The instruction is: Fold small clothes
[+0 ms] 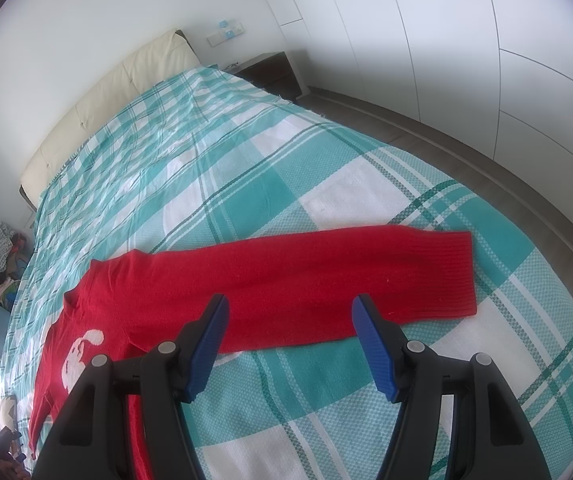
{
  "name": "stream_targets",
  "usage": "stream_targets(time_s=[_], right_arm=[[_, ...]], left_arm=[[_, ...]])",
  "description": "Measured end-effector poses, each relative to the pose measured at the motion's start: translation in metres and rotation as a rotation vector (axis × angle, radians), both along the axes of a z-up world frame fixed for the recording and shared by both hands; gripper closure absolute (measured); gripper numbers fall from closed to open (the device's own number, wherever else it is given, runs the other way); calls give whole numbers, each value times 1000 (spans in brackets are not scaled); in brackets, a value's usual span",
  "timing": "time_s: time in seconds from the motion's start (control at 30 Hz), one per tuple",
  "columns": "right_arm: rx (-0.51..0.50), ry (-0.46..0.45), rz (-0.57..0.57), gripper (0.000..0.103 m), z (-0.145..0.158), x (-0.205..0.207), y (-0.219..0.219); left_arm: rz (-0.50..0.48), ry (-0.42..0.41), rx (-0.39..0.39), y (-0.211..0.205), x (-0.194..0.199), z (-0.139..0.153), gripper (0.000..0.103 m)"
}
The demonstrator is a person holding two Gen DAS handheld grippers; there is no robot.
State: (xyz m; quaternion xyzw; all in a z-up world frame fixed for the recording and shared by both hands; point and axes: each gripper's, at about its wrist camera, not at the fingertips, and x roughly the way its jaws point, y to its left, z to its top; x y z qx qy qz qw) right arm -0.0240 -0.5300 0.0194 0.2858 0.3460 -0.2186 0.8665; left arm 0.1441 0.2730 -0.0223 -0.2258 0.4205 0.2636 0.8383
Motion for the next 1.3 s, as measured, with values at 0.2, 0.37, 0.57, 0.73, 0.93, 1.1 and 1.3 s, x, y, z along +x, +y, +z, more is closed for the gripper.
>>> stream_targets(time_s=[0.2, 0.37, 0.57, 0.73, 0.93, 1.1, 1.3], right_arm=[[0, -1, 0, 39, 0, 0, 0], [0, 0, 0, 39, 0, 0, 0], [0, 0, 0, 39, 0, 0, 0], [1, -1, 0, 39, 0, 0, -1], [0, 0, 2, 39, 0, 0, -1], [1, 0, 1, 39, 0, 0, 0], [-1, 0, 1, 39, 0, 0, -1]], left_arm=[[-8, 1, 9, -5, 2, -1, 26], [-6, 0, 8, -6, 2, 0, 26], [-9, 0, 12, -6, 2, 0, 26], [-7, 0, 9, -5, 2, 0, 24], [-5, 0, 7, -4, 2, 1, 23], [-4, 0, 7, -3, 1, 2, 23], [-4, 1, 7, -3, 2, 1, 22]])
